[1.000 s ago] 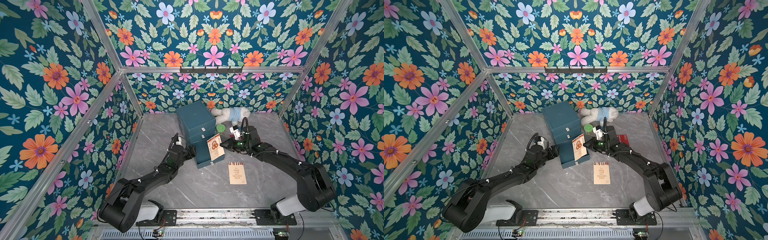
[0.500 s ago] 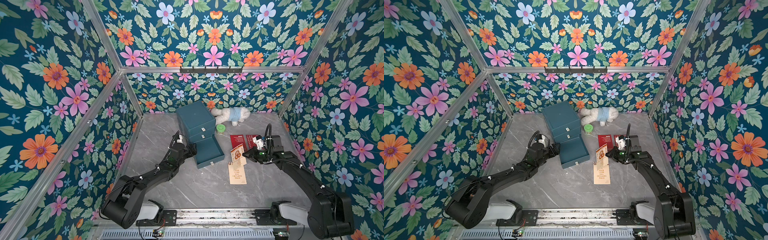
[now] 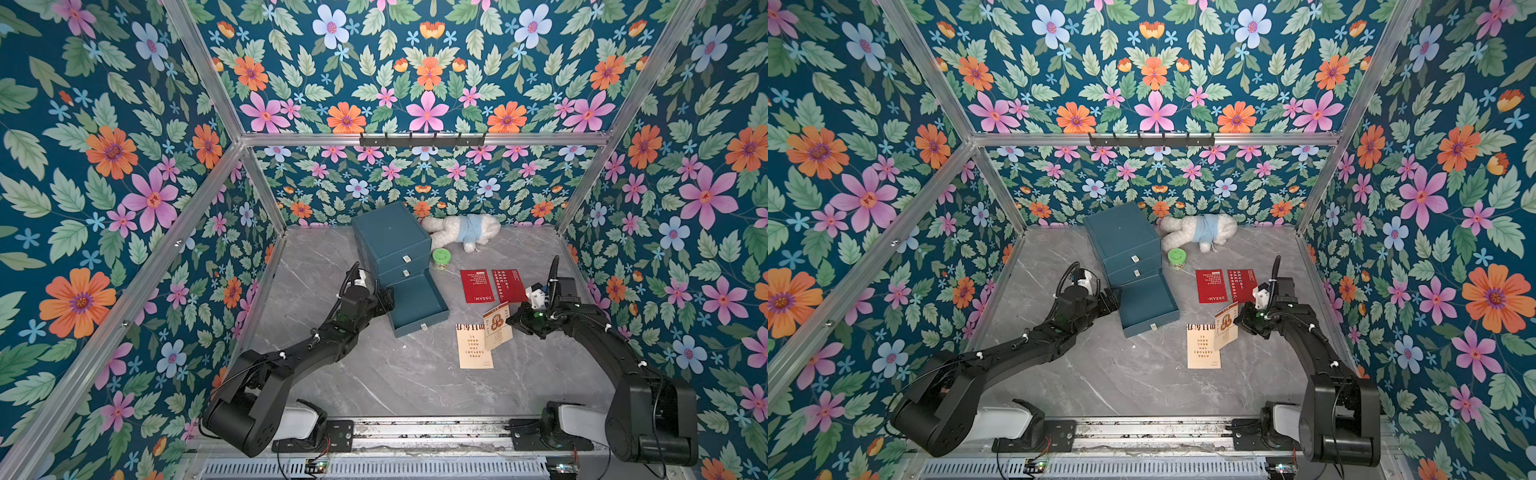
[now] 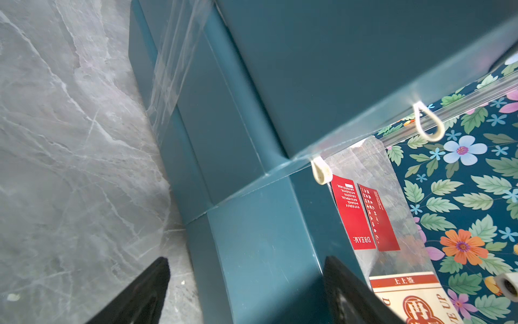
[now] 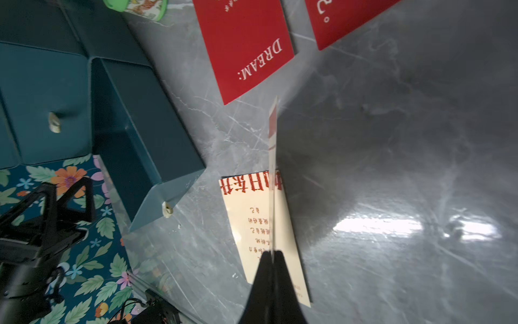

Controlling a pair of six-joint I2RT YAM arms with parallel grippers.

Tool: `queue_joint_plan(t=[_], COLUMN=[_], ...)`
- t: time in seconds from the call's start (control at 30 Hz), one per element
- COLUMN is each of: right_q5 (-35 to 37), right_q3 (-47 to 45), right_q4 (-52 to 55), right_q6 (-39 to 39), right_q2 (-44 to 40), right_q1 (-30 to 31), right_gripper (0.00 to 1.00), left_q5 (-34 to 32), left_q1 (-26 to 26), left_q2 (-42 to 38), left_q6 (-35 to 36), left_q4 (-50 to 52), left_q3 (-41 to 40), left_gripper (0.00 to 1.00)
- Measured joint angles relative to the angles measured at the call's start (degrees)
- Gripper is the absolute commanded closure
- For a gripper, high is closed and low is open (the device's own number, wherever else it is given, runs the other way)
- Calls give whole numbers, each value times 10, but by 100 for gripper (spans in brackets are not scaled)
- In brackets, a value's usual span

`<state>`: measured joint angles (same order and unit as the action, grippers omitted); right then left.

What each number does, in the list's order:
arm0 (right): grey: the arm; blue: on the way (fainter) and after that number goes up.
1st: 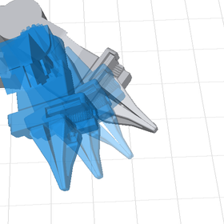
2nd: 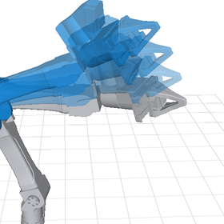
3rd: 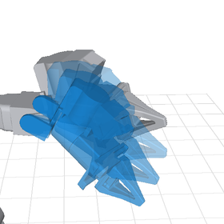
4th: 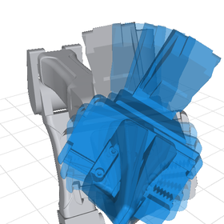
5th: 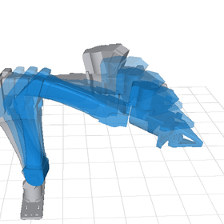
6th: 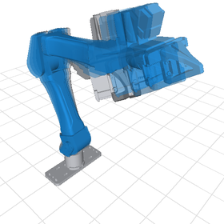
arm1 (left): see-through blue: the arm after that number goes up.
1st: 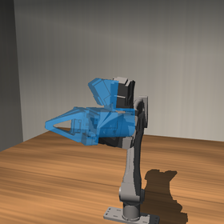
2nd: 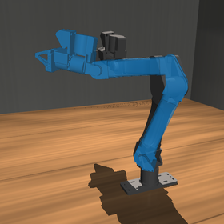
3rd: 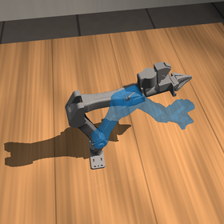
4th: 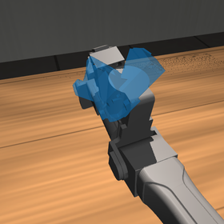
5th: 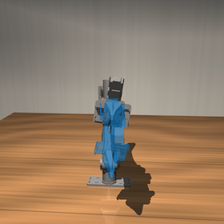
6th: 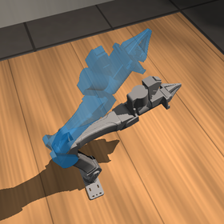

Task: Take the postcards out of the drawer
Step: Place the postcard at the center of the board.

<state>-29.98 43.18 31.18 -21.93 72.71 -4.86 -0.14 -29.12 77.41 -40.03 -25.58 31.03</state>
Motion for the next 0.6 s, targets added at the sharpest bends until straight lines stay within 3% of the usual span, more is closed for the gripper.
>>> queue_joint_plan(t=[0.37,0.6], right_q5=[167,238], right_q3=[40,56], right_q4=[56,78], right_q6=[18,26], right_q2=[50,105], right_q1=[-1,-1], right_gripper=[99,85], left_q5=[1,4], left_q1=[0,2], left_q2=[3,20], left_q6=[17,27], left_q4=[0,-1], left_q3=[2,6], left_gripper=[11,11])
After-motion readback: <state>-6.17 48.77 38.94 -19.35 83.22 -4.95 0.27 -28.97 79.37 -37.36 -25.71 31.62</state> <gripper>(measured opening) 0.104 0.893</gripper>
